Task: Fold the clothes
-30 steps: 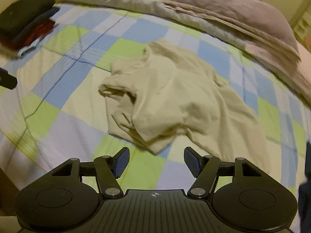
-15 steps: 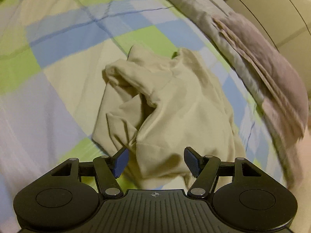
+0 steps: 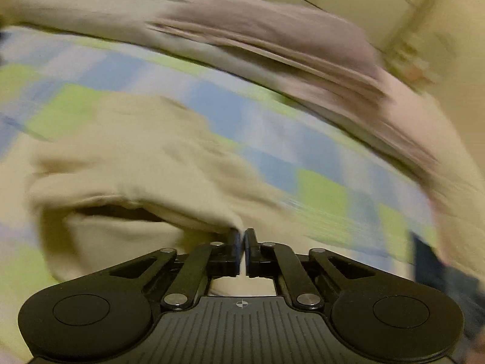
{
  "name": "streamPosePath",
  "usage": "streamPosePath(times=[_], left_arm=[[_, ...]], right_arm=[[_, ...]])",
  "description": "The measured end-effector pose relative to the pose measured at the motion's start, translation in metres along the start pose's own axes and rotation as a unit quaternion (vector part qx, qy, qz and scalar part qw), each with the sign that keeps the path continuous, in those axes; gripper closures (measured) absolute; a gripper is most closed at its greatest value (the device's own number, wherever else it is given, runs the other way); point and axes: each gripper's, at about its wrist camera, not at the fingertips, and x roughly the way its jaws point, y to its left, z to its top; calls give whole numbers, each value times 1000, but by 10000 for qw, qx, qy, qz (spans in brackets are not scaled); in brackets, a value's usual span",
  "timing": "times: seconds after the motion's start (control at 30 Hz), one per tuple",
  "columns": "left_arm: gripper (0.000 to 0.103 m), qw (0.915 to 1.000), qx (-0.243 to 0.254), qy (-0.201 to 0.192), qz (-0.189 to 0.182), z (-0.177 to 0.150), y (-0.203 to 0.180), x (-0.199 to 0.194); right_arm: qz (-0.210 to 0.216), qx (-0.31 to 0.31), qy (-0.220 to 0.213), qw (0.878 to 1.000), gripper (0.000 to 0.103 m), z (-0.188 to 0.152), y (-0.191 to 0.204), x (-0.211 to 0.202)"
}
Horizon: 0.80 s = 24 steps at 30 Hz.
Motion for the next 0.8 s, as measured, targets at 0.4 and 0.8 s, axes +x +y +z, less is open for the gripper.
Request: streamPosePath(times=[0.4,0.8], left_arm=[[63,9661,2460,-772,-145,59,-110,72],[63,9565,2801,-771,-263,96,-117,117]], right_arm=[[269,1262,804,9884,103,-50,-119,61],[1159,-465,200,9920,48,-36,-39,89]])
